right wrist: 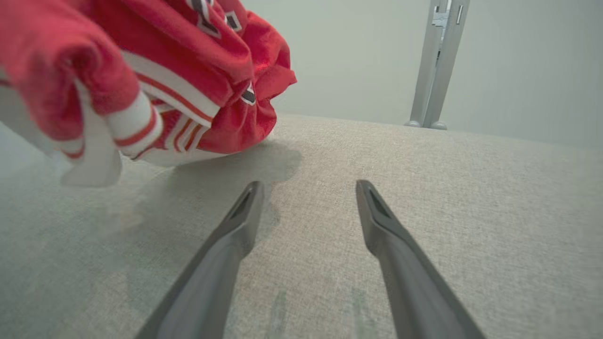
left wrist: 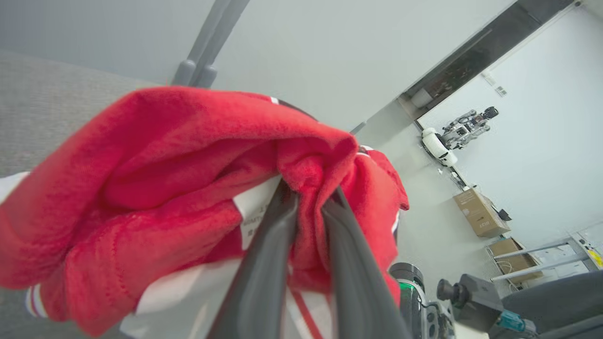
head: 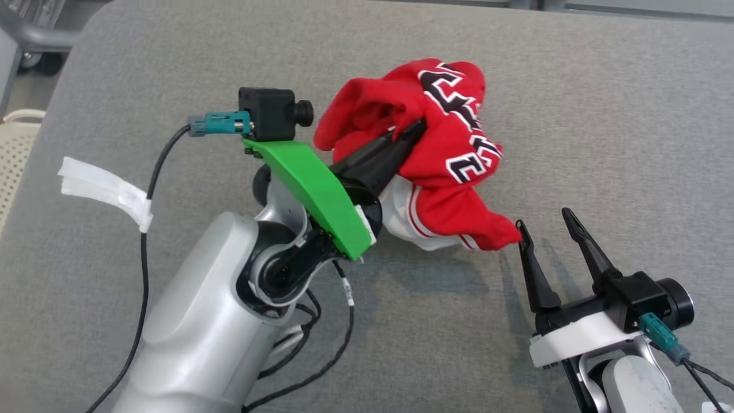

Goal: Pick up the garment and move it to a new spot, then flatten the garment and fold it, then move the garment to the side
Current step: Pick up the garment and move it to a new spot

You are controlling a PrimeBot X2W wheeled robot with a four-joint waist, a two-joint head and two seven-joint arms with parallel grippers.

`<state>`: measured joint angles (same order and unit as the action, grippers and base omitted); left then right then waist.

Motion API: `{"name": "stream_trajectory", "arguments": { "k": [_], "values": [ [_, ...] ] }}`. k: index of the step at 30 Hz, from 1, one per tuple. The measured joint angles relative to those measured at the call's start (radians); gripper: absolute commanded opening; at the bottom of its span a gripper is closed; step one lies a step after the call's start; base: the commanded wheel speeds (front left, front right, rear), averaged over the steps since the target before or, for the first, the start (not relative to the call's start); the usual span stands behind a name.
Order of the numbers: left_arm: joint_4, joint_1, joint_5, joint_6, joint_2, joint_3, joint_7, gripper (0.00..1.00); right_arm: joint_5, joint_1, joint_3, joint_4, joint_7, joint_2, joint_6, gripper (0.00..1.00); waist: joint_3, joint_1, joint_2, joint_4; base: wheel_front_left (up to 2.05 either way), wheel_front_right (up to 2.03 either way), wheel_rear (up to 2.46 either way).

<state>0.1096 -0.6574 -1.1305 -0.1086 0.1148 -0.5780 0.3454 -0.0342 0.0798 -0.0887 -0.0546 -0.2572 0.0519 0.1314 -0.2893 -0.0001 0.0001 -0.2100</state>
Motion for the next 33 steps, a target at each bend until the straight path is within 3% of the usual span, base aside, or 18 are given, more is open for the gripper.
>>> {"name": "stream_trajectory", "arguments": {
  "k": [7, 15, 16, 17, 18, 27, 30, 33],
  "values": [
    [-0.065, 0.016, 0.007, 0.068, -0.016, -0.010, -0.001, 0.00, -0.047, -0.034, 0.036, 0.001, -0.006, -0.001, 0.000, 1.00, 0.033, 0.0000, 0.0000, 0.098, 0.00, 0.00, 0.00],
    [0.351, -0.013, 0.099, 0.154, 0.050, 0.032, -0.070, 0.00, -0.071, -0.047, 0.008, 0.012, -0.006, -0.002, 0.000, 1.00, 0.048, 0.0000, 0.0000, 0.220, 0.00, 0.00, 0.00],
    [0.409, -0.020, 0.131, 0.162, 0.067, 0.028, -0.090, 0.25, -0.073, -0.047, 0.006, 0.012, -0.006, -0.002, 0.000, 1.00, 0.050, 0.0000, 0.0000, 0.233, 0.00, 0.00, 0.00],
    [0.457, -0.028, 0.153, 0.172, 0.081, 0.032, -0.123, 0.69, -0.075, -0.048, 0.004, 0.013, -0.006, -0.002, 0.000, 1.00, 0.051, 0.0000, 0.0000, 0.244, 0.00, 0.00, 0.00],
    [0.504, -0.037, 0.168, 0.180, 0.091, 0.036, -0.153, 1.00, -0.076, -0.050, 0.003, 0.014, -0.006, -0.002, 0.000, 1.00, 0.052, 0.0000, 0.0000, 0.254, 0.00, 0.00, 0.00],
    [0.737, -0.088, 0.366, 0.233, 0.167, -0.034, -0.371, 1.00, -0.066, -0.102, -0.002, -0.005, -0.006, -0.002, 0.000, 1.00, 0.068, 0.0000, 0.0000, 0.239, 0.00, 0.00, 0.00],
    [0.703, -0.078, 0.354, 0.212, 0.148, -0.028, -0.438, 1.00, -0.058, -0.118, 0.000, -0.005, -0.006, -0.003, 0.000, 1.00, 0.088, 0.0000, 0.0000, 0.215, 0.00, 0.00, 0.00],
    [0.579, -0.023, 0.367, 0.160, 0.086, -0.089, -0.450, 1.00, -0.038, -0.136, 0.005, -0.005, -0.006, -0.003, 0.000, 1.00, 0.108, 0.0000, 0.0000, 0.175, 0.00, 0.00, 0.00]
  ]
}}
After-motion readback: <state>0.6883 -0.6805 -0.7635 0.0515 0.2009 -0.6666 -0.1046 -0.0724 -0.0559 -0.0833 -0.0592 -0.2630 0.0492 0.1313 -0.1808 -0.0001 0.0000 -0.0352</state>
